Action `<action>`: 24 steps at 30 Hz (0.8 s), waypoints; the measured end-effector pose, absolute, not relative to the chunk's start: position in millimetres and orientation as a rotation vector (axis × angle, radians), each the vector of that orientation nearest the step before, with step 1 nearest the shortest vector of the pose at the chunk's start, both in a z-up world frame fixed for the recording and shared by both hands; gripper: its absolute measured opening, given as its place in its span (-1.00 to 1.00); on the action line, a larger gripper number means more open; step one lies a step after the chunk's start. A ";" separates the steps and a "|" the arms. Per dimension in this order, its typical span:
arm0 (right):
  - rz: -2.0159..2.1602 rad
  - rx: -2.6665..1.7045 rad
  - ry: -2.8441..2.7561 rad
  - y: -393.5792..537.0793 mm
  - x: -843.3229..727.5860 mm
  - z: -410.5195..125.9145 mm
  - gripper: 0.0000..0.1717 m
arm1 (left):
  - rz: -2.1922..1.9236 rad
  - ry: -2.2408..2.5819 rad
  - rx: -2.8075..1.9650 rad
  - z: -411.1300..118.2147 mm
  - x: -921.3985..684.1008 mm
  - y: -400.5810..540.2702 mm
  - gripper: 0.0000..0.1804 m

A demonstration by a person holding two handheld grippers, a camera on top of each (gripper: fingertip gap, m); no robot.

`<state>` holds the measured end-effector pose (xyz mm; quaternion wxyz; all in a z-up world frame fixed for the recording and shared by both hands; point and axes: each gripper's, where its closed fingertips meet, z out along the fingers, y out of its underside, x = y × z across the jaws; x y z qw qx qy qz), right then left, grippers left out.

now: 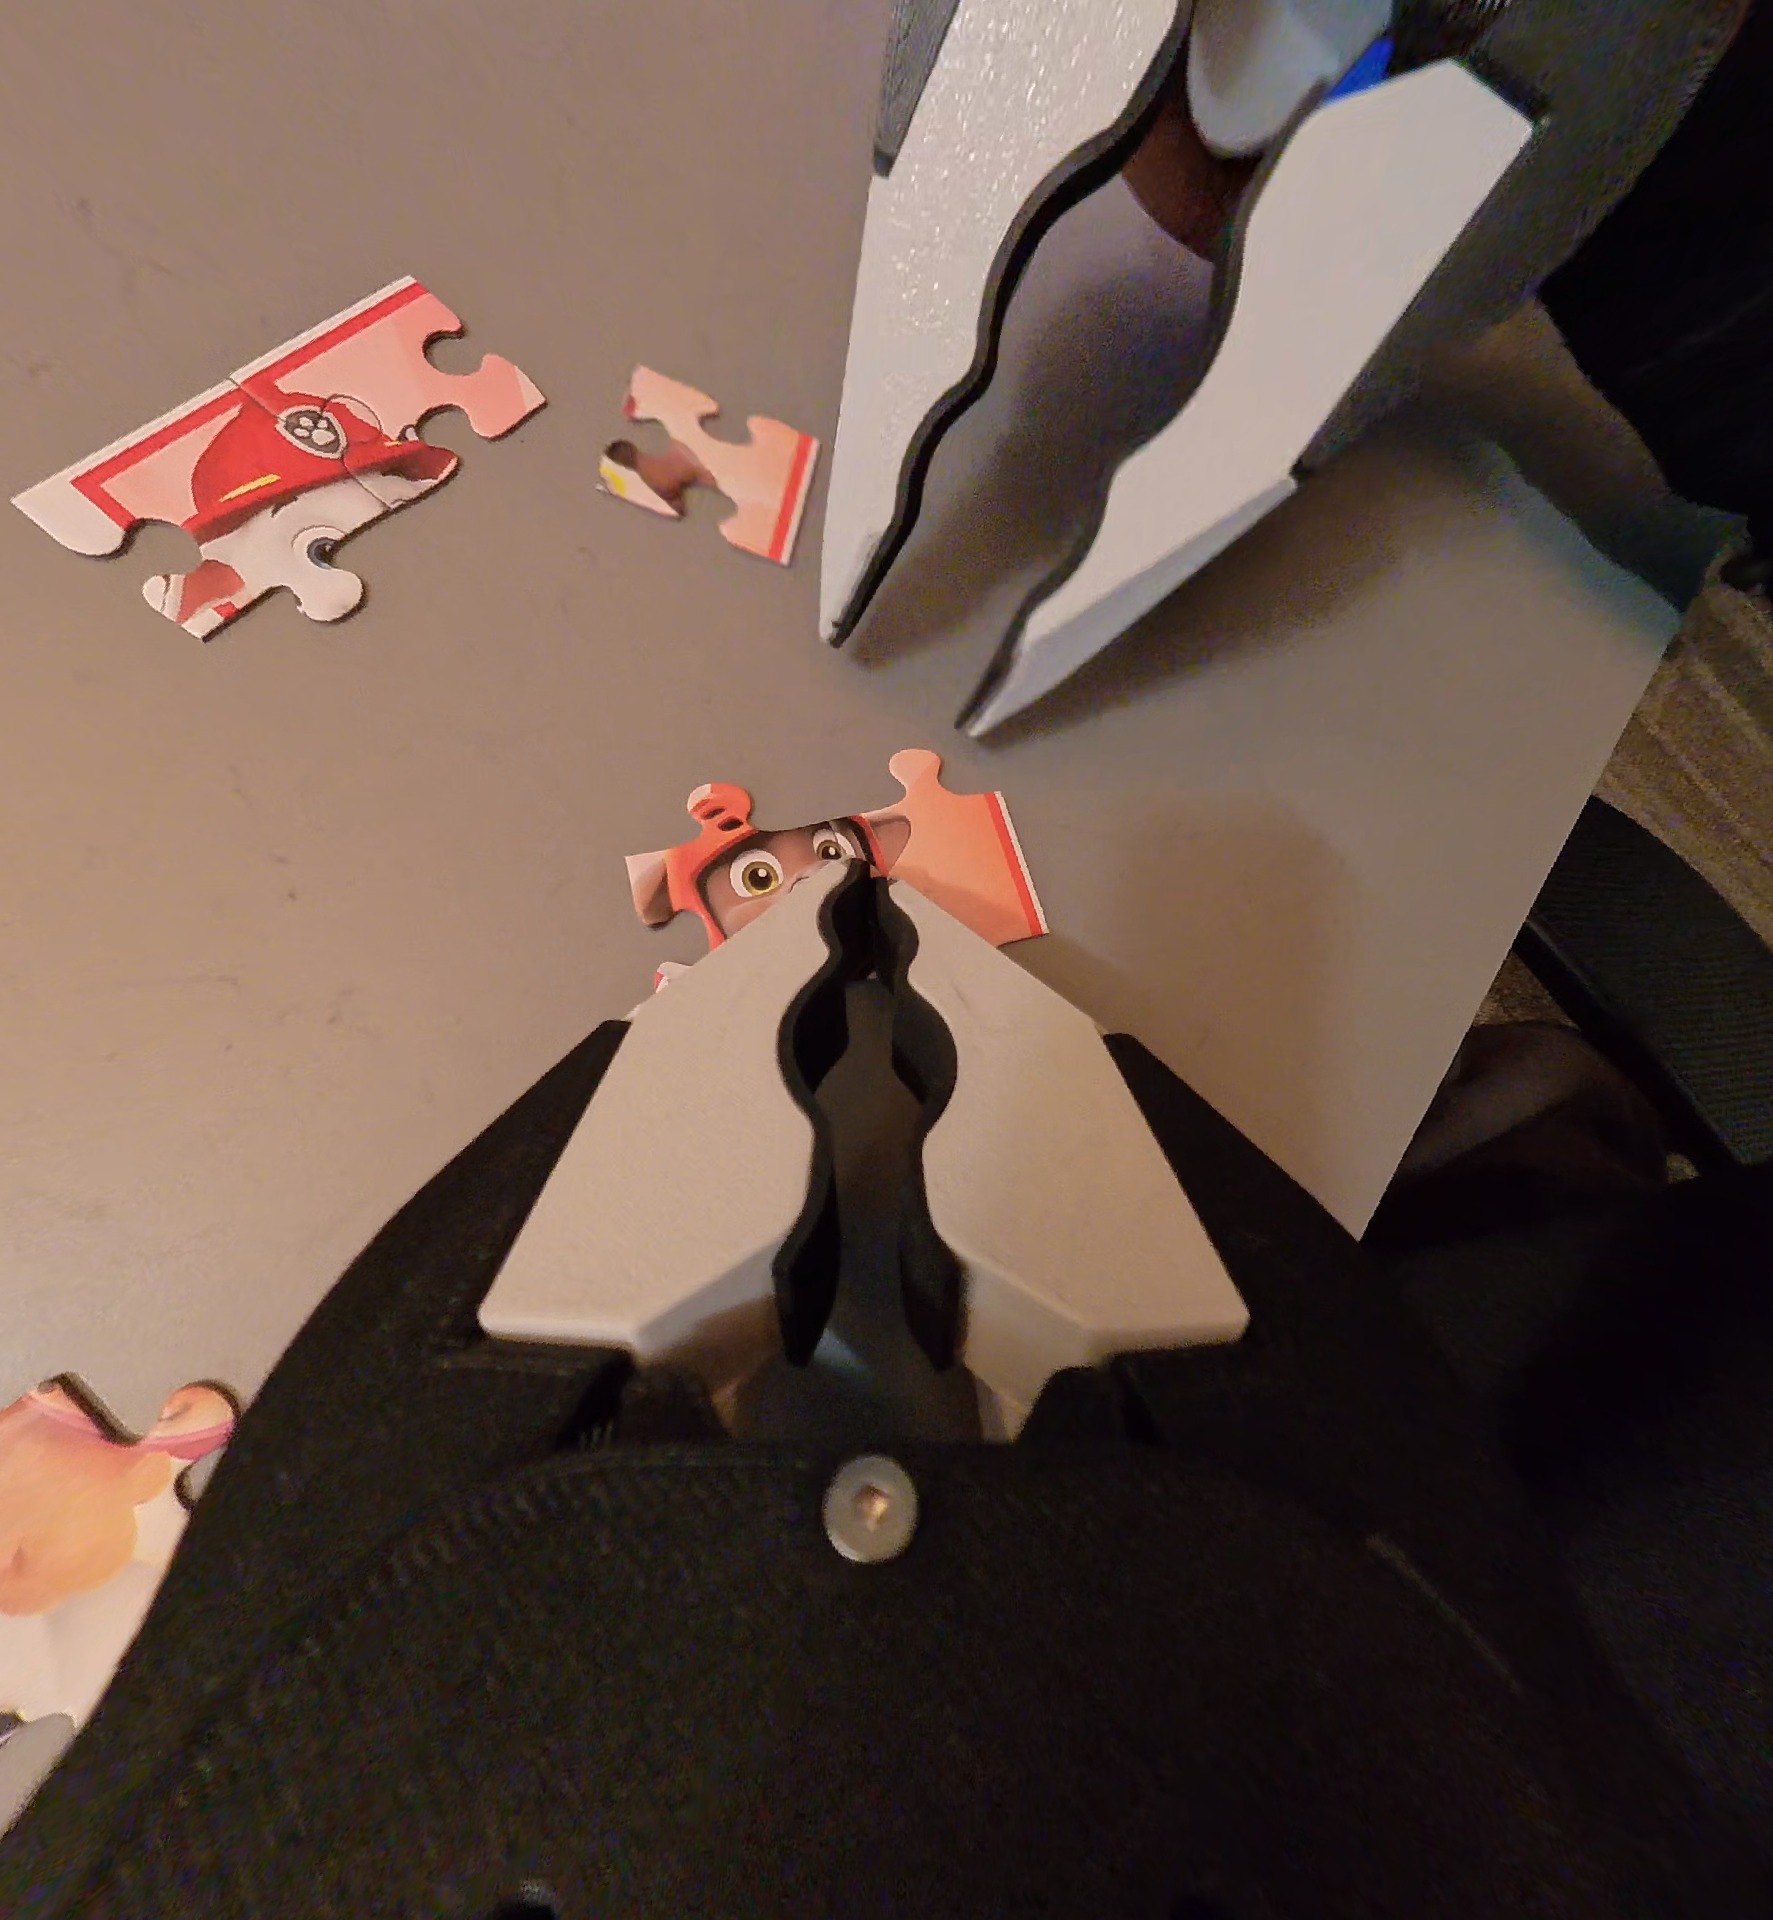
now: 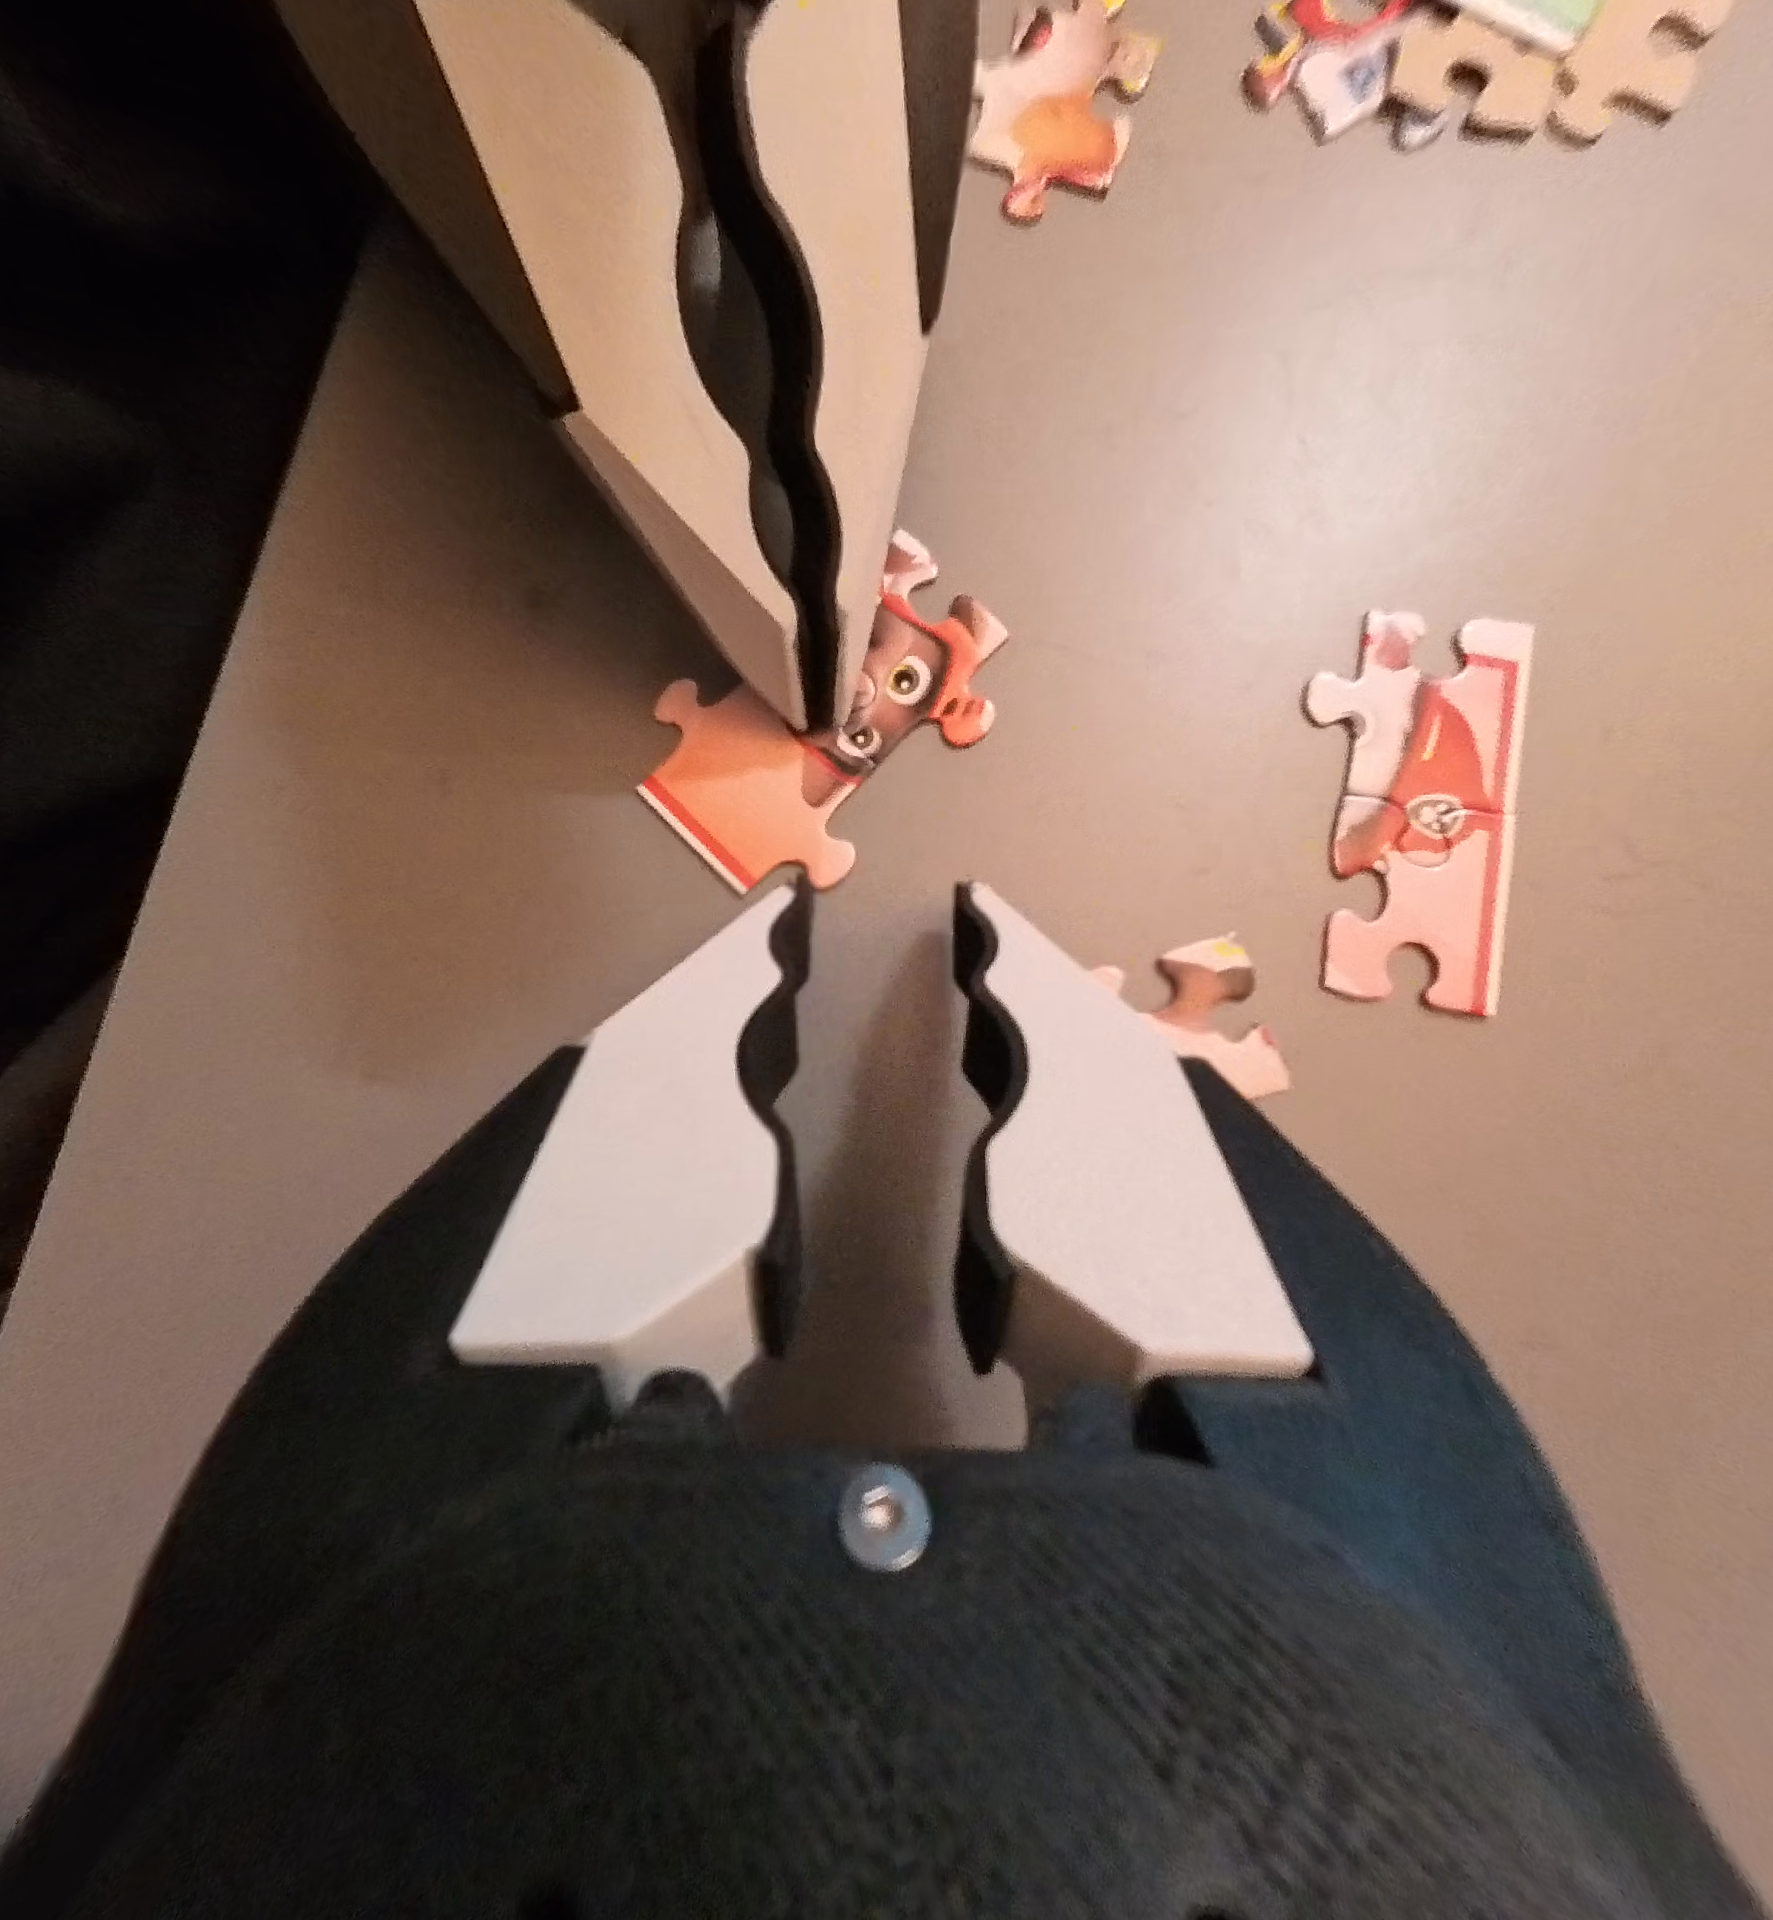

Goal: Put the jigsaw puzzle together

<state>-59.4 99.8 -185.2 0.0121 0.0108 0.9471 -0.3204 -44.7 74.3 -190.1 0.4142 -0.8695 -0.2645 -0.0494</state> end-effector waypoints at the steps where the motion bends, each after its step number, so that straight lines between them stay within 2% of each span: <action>1: -0.950 0.026 2.985 101.5 -59.9 -188.9 -0.64 | -0.127 -0.666 -2.185 -190.2 -44.7 74.3 -1.00; 8: -0.969 0.197 3.082 120.8 -99.3 -189.2 -0.44 | -0.127 -0.665 -2.185 -190.2 -44.7 74.3 -1.00; 13: -0.972 0.162 3.078 119.4 -108.0 -191.4 -0.38 | -0.136 -0.667 -2.183 -190.2 -44.5 74.4 -1.00; 16: -0.935 0.161 3.030 116.2 -101.4 -192.8 -0.52 | -0.137 -0.668 -2.182 -190.2 -44.4 74.3 -1.00; 21: -0.905 0.147 2.942 112.4 -70.3 -190.8 -0.61 | -0.138 -0.666 -2.182 -190.1 -44.2 74.4 -1.00; 24: -0.911 0.142 2.897 108.2 -53.1 -189.0 -0.55 | -0.143 -0.666 -2.181 -190.0 -43.9 74.4 -1.00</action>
